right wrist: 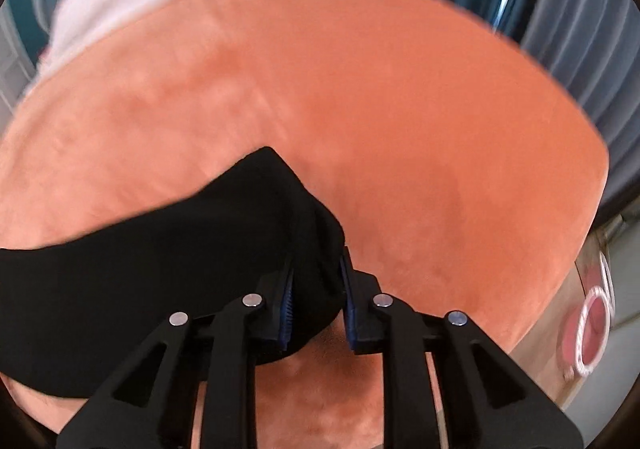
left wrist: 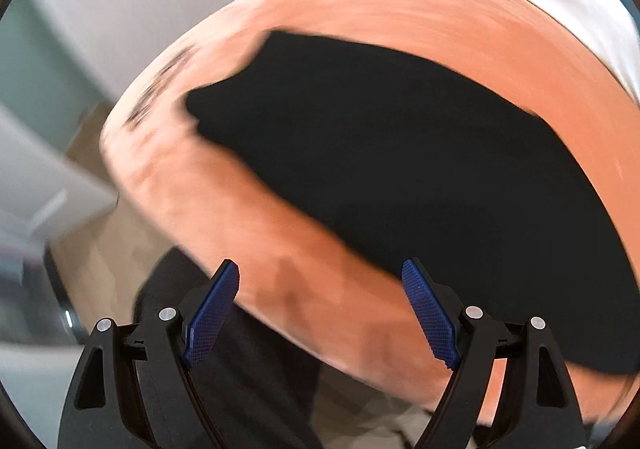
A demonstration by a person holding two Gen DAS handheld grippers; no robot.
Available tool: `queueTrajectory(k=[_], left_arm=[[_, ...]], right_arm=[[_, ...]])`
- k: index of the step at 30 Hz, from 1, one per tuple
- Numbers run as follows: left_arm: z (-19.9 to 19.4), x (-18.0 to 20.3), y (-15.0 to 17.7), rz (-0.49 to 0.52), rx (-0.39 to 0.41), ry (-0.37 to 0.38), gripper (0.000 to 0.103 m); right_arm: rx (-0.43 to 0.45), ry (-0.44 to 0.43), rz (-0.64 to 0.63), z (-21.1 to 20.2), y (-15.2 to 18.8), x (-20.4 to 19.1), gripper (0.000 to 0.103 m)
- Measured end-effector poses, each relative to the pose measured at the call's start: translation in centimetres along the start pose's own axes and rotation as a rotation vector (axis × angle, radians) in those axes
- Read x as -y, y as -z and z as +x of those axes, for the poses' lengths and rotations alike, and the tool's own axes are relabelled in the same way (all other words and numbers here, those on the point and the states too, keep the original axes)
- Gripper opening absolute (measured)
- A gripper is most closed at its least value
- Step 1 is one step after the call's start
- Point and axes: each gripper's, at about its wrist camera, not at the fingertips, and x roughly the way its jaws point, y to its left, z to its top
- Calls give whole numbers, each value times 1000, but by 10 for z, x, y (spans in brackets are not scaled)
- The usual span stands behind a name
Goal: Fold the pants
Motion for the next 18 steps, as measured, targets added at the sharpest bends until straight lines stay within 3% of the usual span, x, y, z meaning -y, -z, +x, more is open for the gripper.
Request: queueTrajectory(k=[2, 4, 8, 11, 13, 15, 16, 17, 18], left_arm=[[11, -40, -13, -113, -24, 11, 81], [19, -80, -24, -246, -36, 83, 81], [50, -143, -43, -496, -63, 255, 81], [84, -166, -51, -624, -113, 373, 79], [86, -168, -58, -667, -88, 404, 81], [84, -161, -71, -644, -63, 418, 81], [80, -155, -79, -607, -34, 436, 78], [76, -147, -88, -561, -7, 472, 61], [72, -141, -95, -525, 5, 483, 56]], right_arm=[[37, 86, -59, -10, 0, -16, 34], [57, 122, -60, -23, 2, -22, 43], [116, 137, -27, -59, 15, -26, 44], [157, 83, 44, -89, 27, -29, 49], [168, 53, 83, -105, 34, -31, 58], [173, 44, 91, -113, 37, -39, 60], [172, 46, 82, -117, 38, -45, 61], [172, 47, 74, -120, 38, -49, 61], [171, 48, 68, -121, 38, -54, 61]])
